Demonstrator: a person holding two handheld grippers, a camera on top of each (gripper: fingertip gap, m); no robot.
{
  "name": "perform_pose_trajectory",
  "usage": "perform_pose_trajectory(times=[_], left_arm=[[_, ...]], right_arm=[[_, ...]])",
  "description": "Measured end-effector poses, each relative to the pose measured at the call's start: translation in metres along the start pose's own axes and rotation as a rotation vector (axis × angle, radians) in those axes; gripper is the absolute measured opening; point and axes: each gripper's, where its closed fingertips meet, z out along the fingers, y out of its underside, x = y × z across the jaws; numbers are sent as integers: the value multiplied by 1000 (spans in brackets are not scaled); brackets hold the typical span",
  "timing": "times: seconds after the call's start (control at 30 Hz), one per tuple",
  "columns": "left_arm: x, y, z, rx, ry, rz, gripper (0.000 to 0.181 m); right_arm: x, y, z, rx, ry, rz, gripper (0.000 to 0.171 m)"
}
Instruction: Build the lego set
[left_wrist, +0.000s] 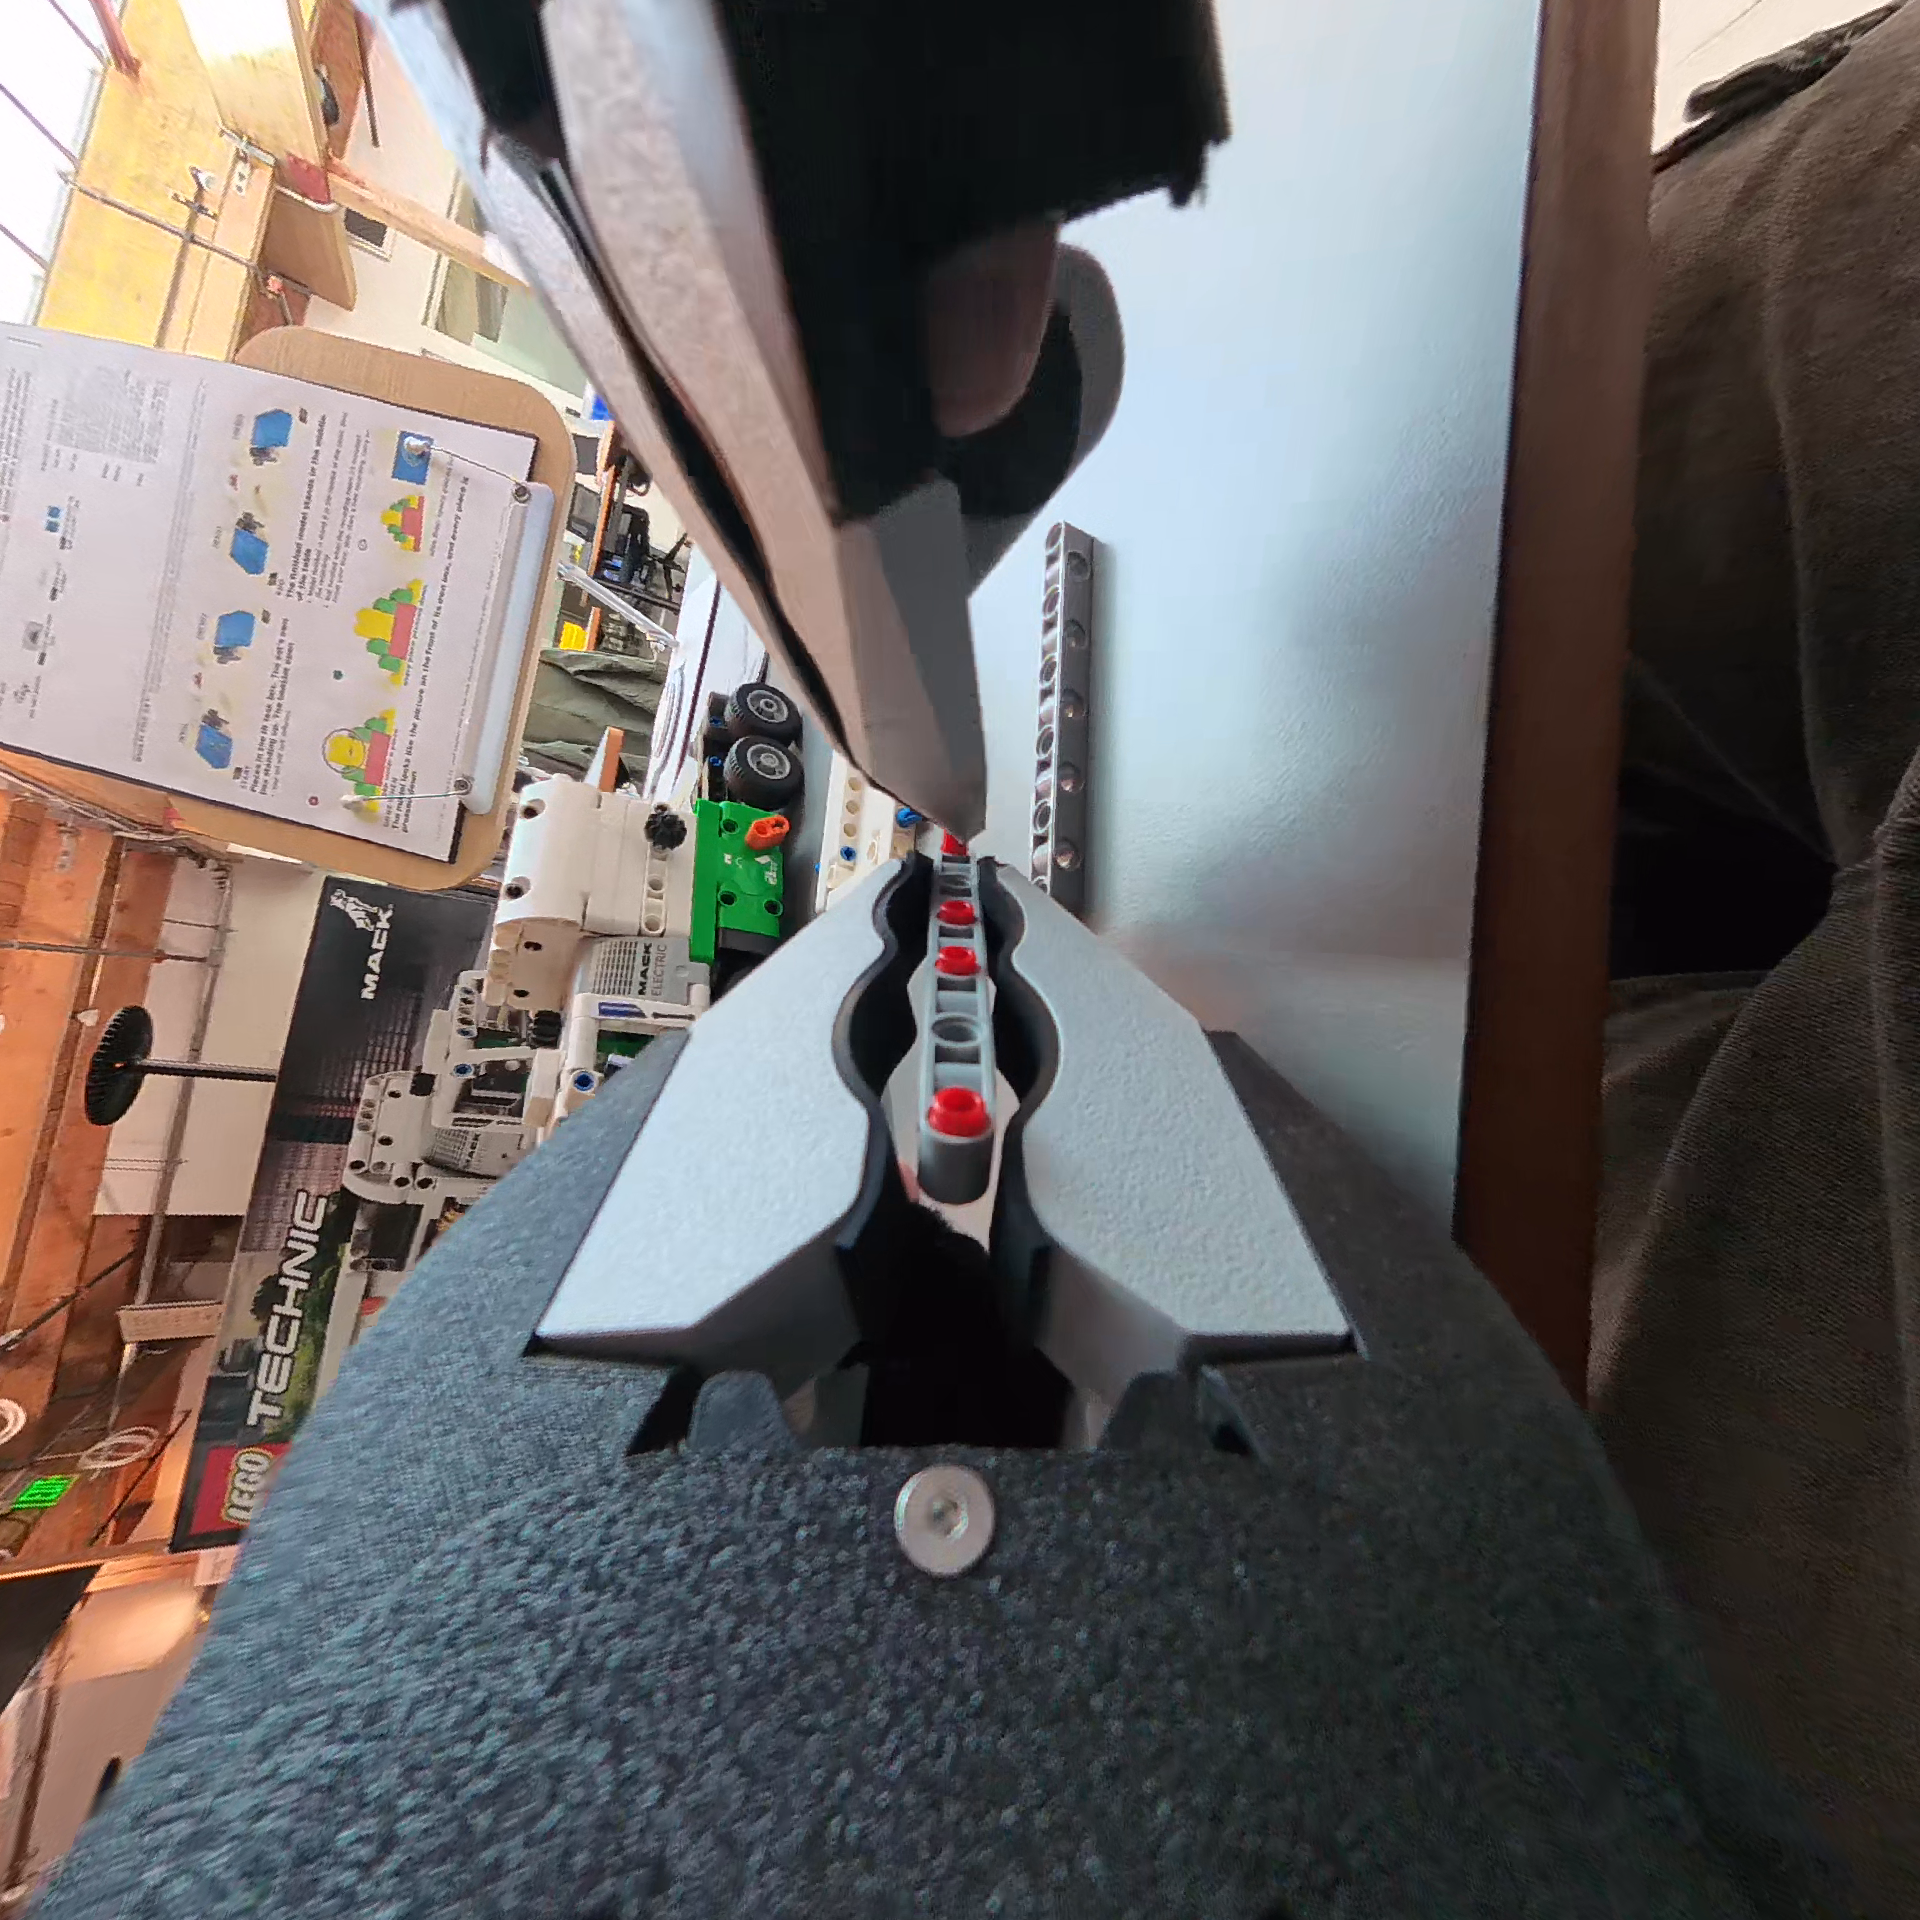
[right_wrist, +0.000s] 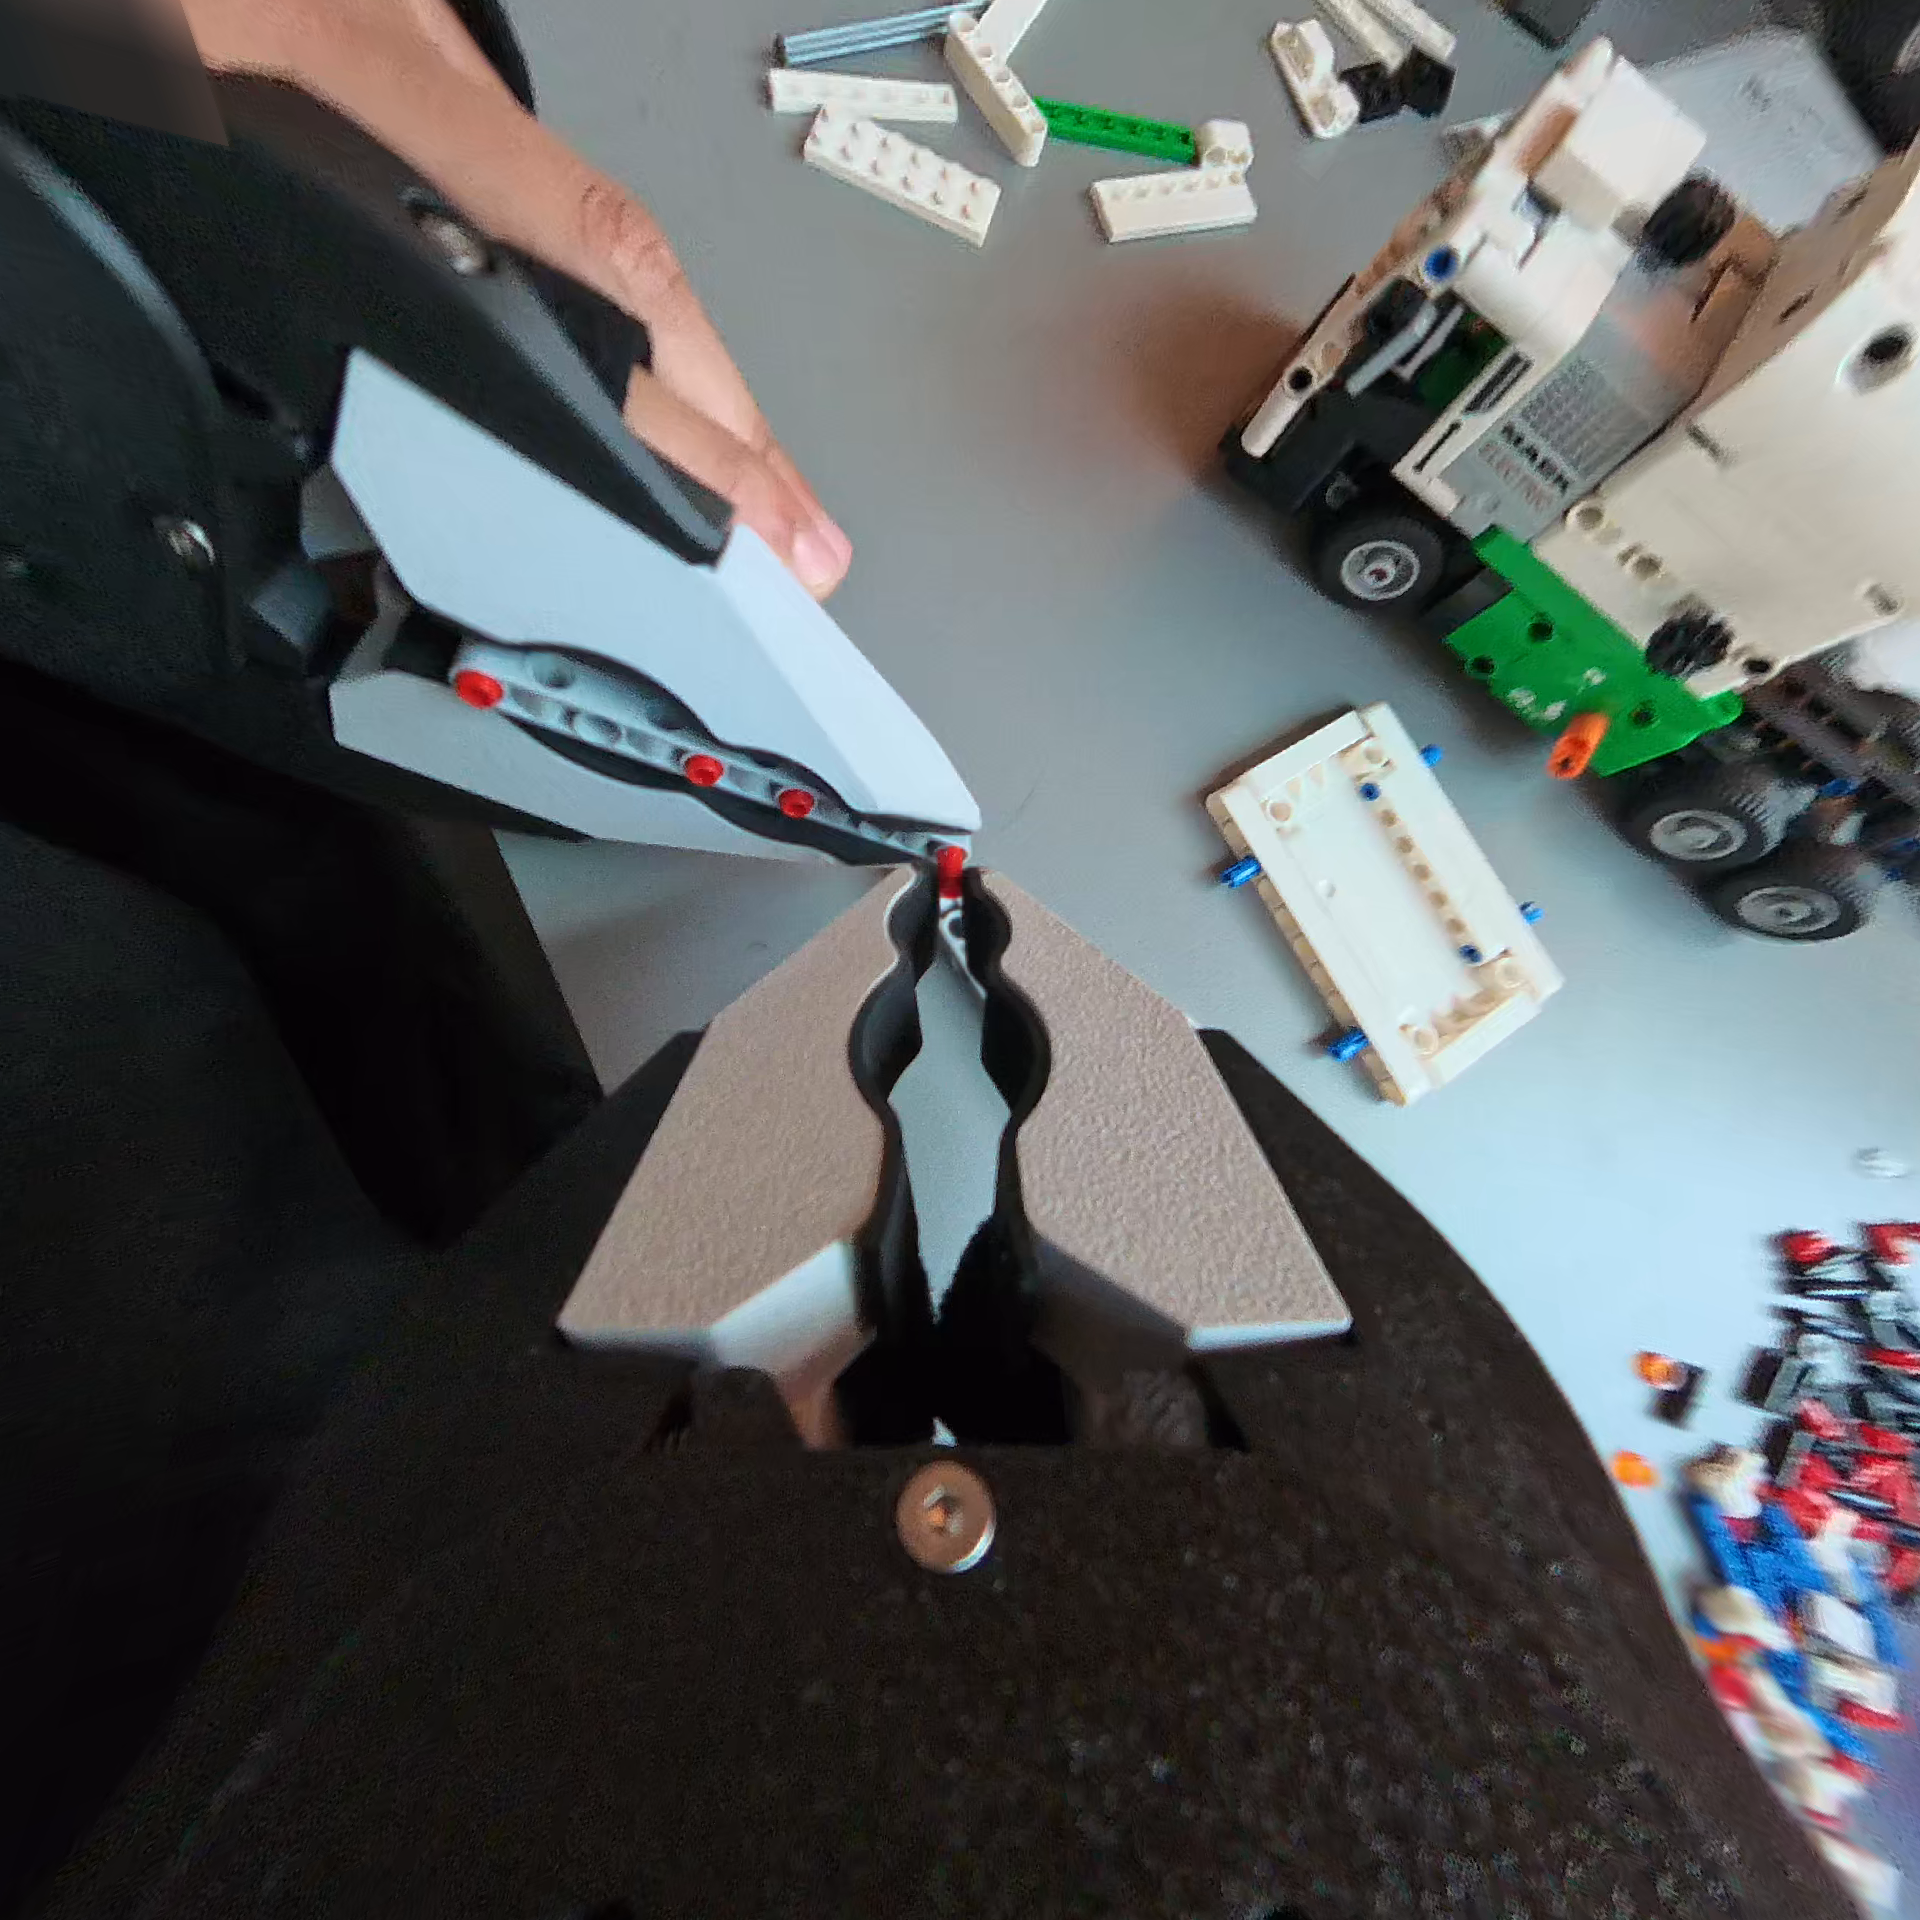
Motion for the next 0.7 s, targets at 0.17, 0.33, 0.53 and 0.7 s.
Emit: perform_pose_trajectory(times=[0.17, 0.33, 0.53, 0.7], left_arm=[[2, 1, 1, -16, -15, 52, 7], [-1, 1, 1, -16, -29, 42, 7], [-5, 2, 1, 0, 3, -68, 7], [-2, 1, 2, 6, 18, -69, 7]], right_arm=[[-2, 3, 2, 38, -152, 240, 3], [-1, 0, 1, 98, -272, 448, 3], [3, -5, 1, 164, -172, 308, 3], [2, -1, 6, 128, -58, 132, 4]])
